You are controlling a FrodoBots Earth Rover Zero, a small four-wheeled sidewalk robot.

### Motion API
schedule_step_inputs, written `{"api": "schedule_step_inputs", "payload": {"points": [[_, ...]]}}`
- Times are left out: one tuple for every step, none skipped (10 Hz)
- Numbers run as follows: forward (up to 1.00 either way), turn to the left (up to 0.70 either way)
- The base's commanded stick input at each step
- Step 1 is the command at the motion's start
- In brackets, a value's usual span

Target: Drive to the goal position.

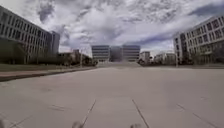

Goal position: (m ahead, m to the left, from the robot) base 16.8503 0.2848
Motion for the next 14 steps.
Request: {"api": "schedule_step_inputs", "payload": {"points": [[1.00,0.00],[1.00,0.00],[1.00,0.00],[1.00,0.00],[1.00,0.00],[1.00,0.00],[1.00,0.00],[1.00,0.00],[1.00,0.00],[1.00,0.00],[1.00,0.00],[1.00,0.00],[1.00,0.00],[1.00,0.00]]}}
